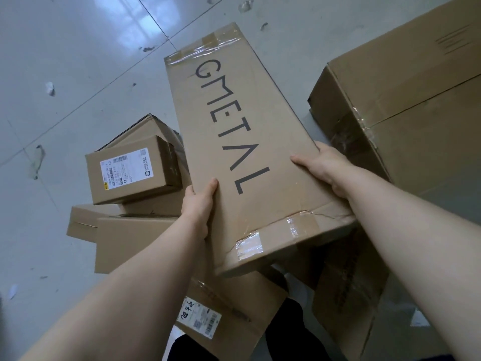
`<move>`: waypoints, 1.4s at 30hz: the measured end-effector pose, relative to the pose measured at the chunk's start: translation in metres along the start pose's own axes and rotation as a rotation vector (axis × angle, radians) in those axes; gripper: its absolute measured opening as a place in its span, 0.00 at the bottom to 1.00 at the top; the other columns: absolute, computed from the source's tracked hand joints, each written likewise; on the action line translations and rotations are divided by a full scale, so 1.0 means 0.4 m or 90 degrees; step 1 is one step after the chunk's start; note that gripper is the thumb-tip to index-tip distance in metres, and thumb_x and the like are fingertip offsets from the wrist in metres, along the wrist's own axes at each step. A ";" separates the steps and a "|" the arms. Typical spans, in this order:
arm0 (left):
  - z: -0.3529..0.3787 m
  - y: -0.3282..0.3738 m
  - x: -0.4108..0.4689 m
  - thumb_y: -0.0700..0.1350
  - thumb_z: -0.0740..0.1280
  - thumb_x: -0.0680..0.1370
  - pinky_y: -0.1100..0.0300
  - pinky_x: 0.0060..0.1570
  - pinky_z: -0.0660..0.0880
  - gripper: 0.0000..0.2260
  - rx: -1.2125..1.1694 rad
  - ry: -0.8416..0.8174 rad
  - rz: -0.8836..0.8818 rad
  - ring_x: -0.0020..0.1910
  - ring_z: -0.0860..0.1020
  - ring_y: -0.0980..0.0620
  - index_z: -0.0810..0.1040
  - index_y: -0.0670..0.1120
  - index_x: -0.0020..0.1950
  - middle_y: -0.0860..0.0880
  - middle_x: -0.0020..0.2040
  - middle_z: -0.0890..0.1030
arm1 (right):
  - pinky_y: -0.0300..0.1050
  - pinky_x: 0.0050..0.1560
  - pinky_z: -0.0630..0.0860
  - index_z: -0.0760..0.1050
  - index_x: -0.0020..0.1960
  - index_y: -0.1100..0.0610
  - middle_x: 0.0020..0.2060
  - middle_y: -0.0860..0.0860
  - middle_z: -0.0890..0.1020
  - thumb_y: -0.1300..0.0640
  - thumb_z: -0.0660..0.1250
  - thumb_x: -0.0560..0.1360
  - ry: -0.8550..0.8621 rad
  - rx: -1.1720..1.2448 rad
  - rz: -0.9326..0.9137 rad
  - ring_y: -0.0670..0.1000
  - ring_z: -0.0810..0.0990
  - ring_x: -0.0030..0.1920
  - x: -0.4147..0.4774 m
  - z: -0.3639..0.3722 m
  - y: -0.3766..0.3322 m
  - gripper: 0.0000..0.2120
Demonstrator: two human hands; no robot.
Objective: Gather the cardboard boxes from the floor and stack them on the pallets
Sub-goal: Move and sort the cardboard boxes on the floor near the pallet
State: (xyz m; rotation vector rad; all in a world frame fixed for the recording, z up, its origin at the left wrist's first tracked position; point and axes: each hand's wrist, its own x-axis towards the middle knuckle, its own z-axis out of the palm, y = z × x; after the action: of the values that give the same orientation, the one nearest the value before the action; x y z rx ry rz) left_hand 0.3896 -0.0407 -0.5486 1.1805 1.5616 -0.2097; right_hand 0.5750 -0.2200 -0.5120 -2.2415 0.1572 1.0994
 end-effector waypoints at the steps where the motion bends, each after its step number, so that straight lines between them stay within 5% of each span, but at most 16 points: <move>1: -0.008 0.002 -0.015 0.61 0.69 0.73 0.47 0.63 0.71 0.28 -0.005 0.000 -0.001 0.60 0.74 0.45 0.68 0.52 0.69 0.49 0.63 0.75 | 0.42 0.52 0.69 0.71 0.70 0.51 0.63 0.52 0.78 0.45 0.70 0.73 -0.001 0.002 0.001 0.56 0.76 0.60 -0.016 -0.004 -0.006 0.27; 10: -0.114 0.111 -0.198 0.60 0.69 0.74 0.50 0.60 0.72 0.27 0.027 -0.010 0.034 0.59 0.75 0.45 0.69 0.50 0.68 0.49 0.62 0.76 | 0.49 0.61 0.73 0.72 0.67 0.48 0.62 0.50 0.78 0.40 0.71 0.70 0.015 0.037 0.017 0.56 0.76 0.60 -0.203 -0.077 -0.076 0.27; 17: -0.195 0.198 -0.386 0.58 0.68 0.75 0.52 0.51 0.70 0.23 0.060 -0.032 0.057 0.54 0.75 0.46 0.68 0.50 0.66 0.48 0.58 0.76 | 0.55 0.64 0.74 0.69 0.70 0.46 0.64 0.50 0.78 0.31 0.69 0.55 0.023 0.075 0.026 0.57 0.77 0.62 -0.363 -0.147 -0.107 0.46; 22: -0.257 0.237 -0.520 0.57 0.67 0.76 0.54 0.45 0.71 0.18 0.082 -0.043 0.082 0.43 0.75 0.50 0.70 0.51 0.61 0.49 0.45 0.76 | 0.47 0.53 0.75 0.69 0.70 0.51 0.60 0.51 0.78 0.42 0.71 0.71 0.035 0.129 0.029 0.56 0.78 0.56 -0.533 -0.197 -0.155 0.32; 25: -0.295 0.257 -0.587 0.57 0.68 0.76 0.53 0.50 0.74 0.16 0.096 -0.058 0.117 0.42 0.75 0.49 0.71 0.51 0.59 0.49 0.38 0.75 | 0.47 0.53 0.73 0.64 0.74 0.52 0.66 0.52 0.75 0.43 0.71 0.72 0.058 0.157 0.025 0.58 0.76 0.61 -0.623 -0.219 -0.165 0.35; 28: -0.335 0.260 -0.640 0.59 0.68 0.74 0.48 0.57 0.75 0.18 0.124 -0.085 0.149 0.49 0.78 0.44 0.72 0.53 0.59 0.48 0.41 0.77 | 0.46 0.50 0.71 0.61 0.76 0.53 0.68 0.54 0.73 0.44 0.71 0.73 0.089 0.194 0.025 0.57 0.76 0.60 -0.733 -0.226 -0.154 0.36; 31: -0.375 0.249 -0.701 0.61 0.68 0.74 0.50 0.48 0.73 0.21 0.171 -0.124 0.185 0.52 0.77 0.45 0.70 0.51 0.60 0.47 0.51 0.78 | 0.47 0.47 0.69 0.64 0.74 0.55 0.61 0.54 0.76 0.45 0.70 0.74 0.128 0.239 0.039 0.55 0.75 0.50 -0.861 -0.213 -0.121 0.33; 37: -0.435 0.223 -0.834 0.61 0.68 0.75 0.50 0.51 0.69 0.25 0.298 -0.218 0.290 0.56 0.75 0.42 0.68 0.49 0.65 0.45 0.57 0.76 | 0.54 0.57 0.74 0.59 0.77 0.51 0.69 0.54 0.73 0.41 0.71 0.72 0.223 0.364 0.110 0.59 0.75 0.61 -1.108 -0.148 -0.026 0.39; 42: -0.448 0.166 -0.957 0.62 0.66 0.75 0.48 0.51 0.70 0.23 0.400 -0.289 0.342 0.52 0.74 0.44 0.67 0.49 0.63 0.46 0.55 0.75 | 0.57 0.65 0.67 0.52 0.79 0.51 0.73 0.56 0.66 0.41 0.69 0.73 0.304 0.429 0.163 0.60 0.69 0.69 -1.309 -0.093 0.081 0.42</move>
State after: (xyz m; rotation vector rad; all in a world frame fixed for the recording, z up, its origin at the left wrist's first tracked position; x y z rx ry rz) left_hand 0.2820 -0.1034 -0.1390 1.8394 0.7505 -0.5906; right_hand 0.2506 -0.3516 -0.1196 -1.8368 0.8929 0.4890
